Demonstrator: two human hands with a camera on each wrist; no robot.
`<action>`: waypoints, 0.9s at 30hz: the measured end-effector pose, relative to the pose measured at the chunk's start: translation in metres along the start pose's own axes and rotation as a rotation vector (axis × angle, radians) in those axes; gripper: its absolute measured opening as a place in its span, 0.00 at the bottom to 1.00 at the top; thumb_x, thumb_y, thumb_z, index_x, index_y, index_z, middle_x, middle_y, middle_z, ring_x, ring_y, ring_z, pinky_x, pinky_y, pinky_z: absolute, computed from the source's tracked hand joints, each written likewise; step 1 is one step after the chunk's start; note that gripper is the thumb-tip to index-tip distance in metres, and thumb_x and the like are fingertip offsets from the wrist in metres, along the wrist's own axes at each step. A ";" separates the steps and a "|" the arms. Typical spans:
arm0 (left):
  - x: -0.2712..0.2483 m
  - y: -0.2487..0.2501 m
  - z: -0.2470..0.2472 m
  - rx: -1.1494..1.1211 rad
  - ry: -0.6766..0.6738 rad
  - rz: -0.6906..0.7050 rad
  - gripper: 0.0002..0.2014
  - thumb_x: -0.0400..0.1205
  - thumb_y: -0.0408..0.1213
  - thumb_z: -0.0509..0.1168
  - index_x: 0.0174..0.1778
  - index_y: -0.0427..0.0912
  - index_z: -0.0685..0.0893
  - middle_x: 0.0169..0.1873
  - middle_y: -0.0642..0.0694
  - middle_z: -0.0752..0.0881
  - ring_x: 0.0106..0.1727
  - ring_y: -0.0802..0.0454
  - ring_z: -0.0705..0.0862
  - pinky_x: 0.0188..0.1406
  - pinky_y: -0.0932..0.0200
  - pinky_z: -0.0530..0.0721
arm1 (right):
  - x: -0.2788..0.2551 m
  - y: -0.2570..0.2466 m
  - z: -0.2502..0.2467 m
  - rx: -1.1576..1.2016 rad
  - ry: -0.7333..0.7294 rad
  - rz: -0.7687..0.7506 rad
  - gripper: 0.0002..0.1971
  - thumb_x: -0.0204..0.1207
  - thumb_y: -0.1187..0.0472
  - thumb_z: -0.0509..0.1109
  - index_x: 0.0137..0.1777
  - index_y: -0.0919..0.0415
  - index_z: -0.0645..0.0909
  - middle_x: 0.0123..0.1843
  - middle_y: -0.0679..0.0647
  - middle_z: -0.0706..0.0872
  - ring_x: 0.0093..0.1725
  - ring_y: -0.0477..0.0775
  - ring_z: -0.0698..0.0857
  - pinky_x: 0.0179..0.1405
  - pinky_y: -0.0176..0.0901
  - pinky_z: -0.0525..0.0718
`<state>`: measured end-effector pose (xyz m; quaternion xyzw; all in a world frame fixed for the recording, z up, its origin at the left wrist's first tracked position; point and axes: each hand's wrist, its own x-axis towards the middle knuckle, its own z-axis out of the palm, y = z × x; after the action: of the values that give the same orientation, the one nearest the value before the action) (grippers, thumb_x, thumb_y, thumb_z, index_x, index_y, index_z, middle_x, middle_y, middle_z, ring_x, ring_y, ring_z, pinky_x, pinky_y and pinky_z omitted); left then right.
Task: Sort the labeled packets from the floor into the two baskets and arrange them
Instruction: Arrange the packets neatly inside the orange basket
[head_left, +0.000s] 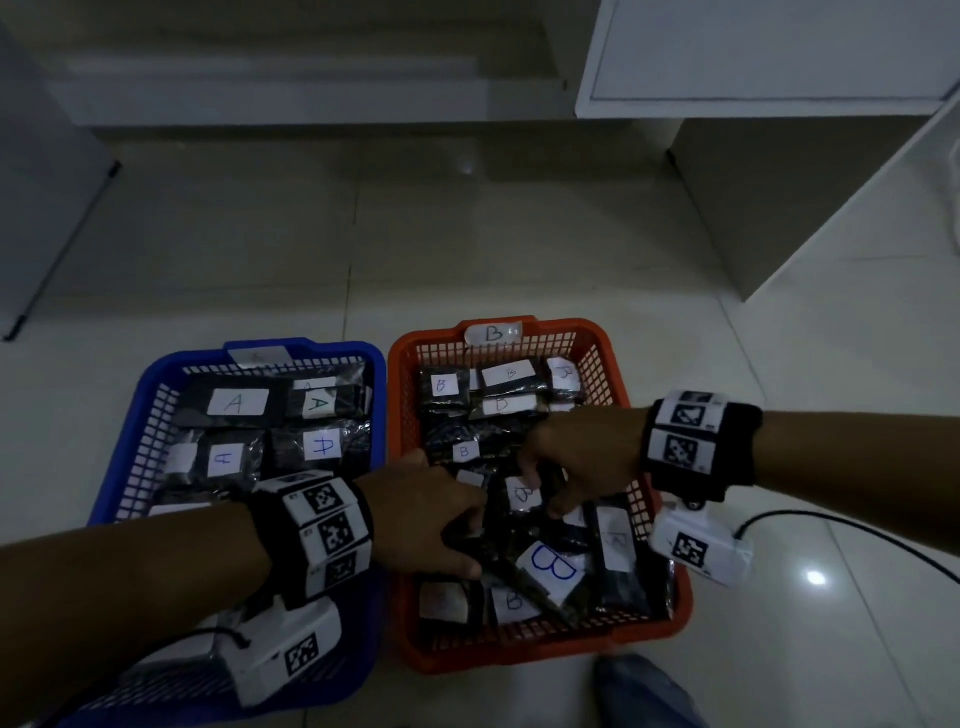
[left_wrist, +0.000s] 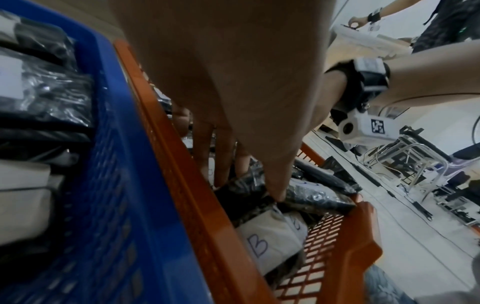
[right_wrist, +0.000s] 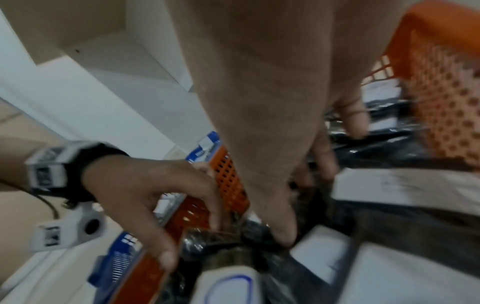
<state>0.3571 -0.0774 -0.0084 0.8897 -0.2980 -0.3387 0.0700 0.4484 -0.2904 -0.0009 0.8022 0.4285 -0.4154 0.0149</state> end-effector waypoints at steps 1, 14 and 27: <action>0.001 0.001 0.000 0.001 -0.013 0.001 0.22 0.80 0.66 0.63 0.60 0.54 0.76 0.37 0.65 0.71 0.45 0.59 0.73 0.60 0.56 0.65 | 0.000 0.003 0.004 0.006 0.044 0.004 0.19 0.73 0.48 0.79 0.60 0.52 0.82 0.56 0.50 0.86 0.50 0.52 0.85 0.48 0.47 0.87; -0.009 -0.019 -0.031 -0.259 0.193 -0.080 0.20 0.73 0.61 0.75 0.49 0.56 0.74 0.42 0.59 0.83 0.40 0.62 0.82 0.36 0.62 0.81 | -0.019 0.026 -0.009 0.049 0.127 -0.063 0.24 0.73 0.68 0.78 0.67 0.50 0.82 0.71 0.50 0.82 0.66 0.51 0.84 0.63 0.48 0.87; 0.018 -0.041 -0.042 0.226 0.314 -0.336 0.25 0.70 0.73 0.67 0.48 0.57 0.75 0.50 0.59 0.80 0.55 0.55 0.78 0.61 0.47 0.71 | -0.002 0.015 0.014 0.043 0.318 -0.085 0.17 0.71 0.50 0.79 0.52 0.60 0.84 0.53 0.55 0.84 0.50 0.55 0.83 0.51 0.49 0.86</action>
<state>0.4145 -0.0574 0.0001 0.9706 -0.1675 -0.1679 -0.0416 0.4497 -0.3066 -0.0138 0.8392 0.4501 -0.2925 -0.0876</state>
